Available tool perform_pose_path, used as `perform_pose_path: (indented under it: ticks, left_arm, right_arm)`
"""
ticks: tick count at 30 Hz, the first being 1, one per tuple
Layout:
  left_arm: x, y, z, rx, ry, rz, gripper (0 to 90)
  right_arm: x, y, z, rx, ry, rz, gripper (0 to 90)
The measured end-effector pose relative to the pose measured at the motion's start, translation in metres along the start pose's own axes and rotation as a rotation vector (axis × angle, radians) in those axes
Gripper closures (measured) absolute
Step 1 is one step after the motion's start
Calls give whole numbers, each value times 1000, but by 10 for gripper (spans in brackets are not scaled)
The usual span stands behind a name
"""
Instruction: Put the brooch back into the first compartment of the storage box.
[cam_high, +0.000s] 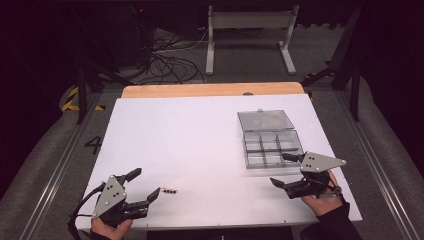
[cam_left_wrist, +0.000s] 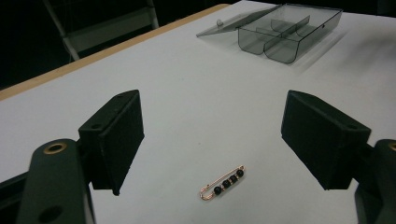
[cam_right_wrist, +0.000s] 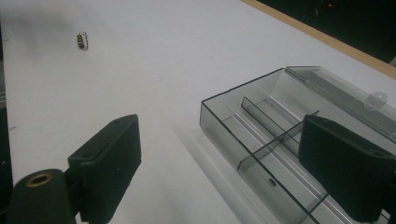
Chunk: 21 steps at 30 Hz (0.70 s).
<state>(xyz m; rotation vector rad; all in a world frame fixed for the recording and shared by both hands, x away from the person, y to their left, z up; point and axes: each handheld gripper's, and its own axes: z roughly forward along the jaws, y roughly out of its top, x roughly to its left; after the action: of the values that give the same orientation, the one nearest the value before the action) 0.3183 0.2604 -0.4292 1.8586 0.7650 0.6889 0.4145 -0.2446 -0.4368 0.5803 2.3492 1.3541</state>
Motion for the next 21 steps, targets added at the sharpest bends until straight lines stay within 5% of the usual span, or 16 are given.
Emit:
perform_pose_path:
  ticks: [8, 15, 21]
  left_arm:
    - [1, 1, -2, -3, -11, -26, 208]
    - [-2, 3, -2, 16, 19, 14, 200]
    - [0, 2, -3, 8, 6, -12, 192]
  right_arm:
    - [1, 2, 1, 3, 6, -4, 136]
    - [1, 2, 1, 5, 8, -6, 136]
    - [2, 5, 1, 10, 6, -13, 136]
